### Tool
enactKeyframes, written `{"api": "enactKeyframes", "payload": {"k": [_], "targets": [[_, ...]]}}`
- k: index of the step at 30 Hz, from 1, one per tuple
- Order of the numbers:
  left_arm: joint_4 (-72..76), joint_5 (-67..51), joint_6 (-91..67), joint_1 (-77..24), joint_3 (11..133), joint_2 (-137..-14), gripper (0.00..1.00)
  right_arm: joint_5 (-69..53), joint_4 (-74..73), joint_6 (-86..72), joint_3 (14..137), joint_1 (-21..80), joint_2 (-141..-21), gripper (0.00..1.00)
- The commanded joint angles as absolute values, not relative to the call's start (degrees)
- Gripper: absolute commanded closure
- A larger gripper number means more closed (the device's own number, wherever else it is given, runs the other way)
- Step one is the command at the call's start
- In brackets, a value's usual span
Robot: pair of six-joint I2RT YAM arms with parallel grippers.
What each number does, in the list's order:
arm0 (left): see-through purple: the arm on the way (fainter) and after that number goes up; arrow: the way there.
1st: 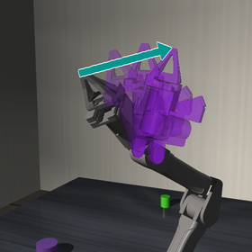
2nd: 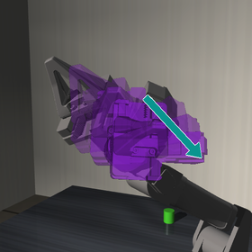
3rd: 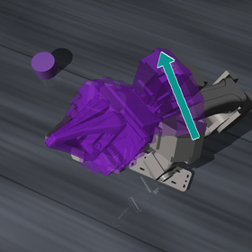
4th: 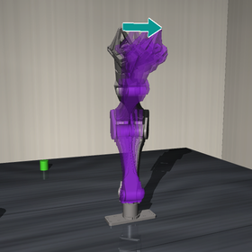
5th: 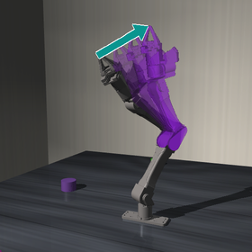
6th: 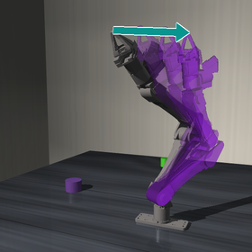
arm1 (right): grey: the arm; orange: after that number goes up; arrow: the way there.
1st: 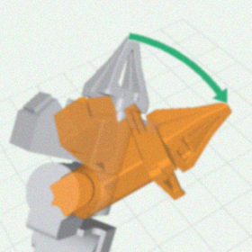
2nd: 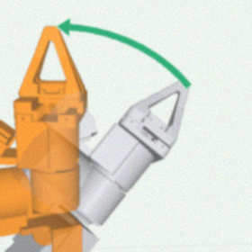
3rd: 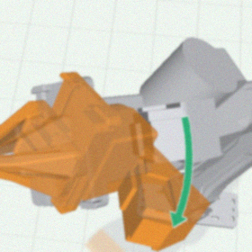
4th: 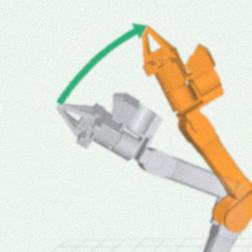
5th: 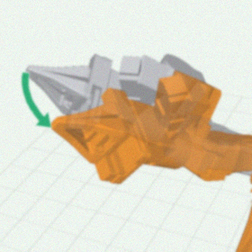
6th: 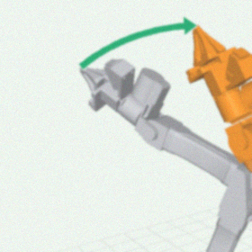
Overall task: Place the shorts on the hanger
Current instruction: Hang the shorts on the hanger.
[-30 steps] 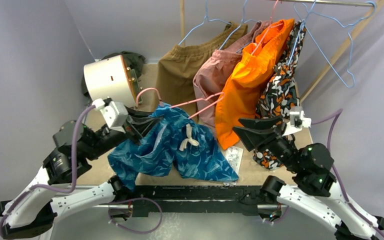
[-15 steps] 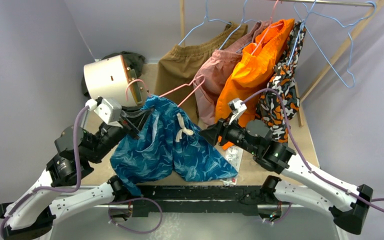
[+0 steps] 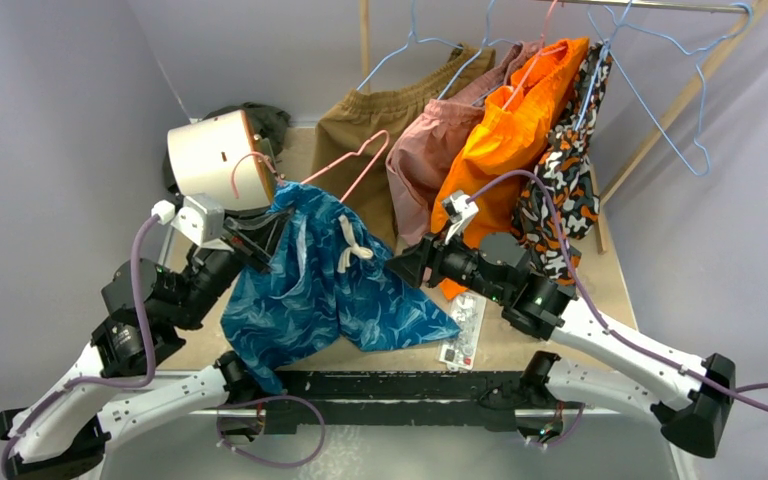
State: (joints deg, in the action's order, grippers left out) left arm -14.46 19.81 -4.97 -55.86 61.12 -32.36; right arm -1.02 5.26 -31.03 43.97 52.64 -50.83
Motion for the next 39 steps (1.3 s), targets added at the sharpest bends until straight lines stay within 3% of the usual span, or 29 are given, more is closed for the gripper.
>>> {"api": "enactKeyframes", "payload": {"k": [1, 5, 14, 20, 33, 39], "targets": [[-8.1, 20.1, -5.7, -55.5, 62.0, -32.8, 1.0, -0.4, 7.7, -30.4, 46.5, 53.3, -51.2, 0.42], [-9.0, 19.4, -5.5, -55.5, 62.9, -33.3, 1.0, -3.3, 9.1, -29.3, 46.8, 54.2, -52.7, 0.41], [-9.2, 19.0, -5.3, -55.5, 63.3, -33.6, 1.0, 5.1, 7.6, -31.9, 47.0, 58.5, -57.5, 0.42], [-10.0, 18.7, -5.3, -55.5, 63.9, -33.4, 1.0, 13.2, 7.4, -35.7, 44.0, 58.5, -54.3, 0.44], [-11.3, 19.2, -5.1, -55.5, 64.1, -32.0, 1.0, 7.5, 7.7, -36.2, 47.6, 58.5, -61.6, 0.49], [-11.2, 18.9, -4.7, -55.5, 64.3, -31.3, 1.0, 15.0, 1.0, -36.8, 50.4, 58.5, -61.7, 0.93]]}}
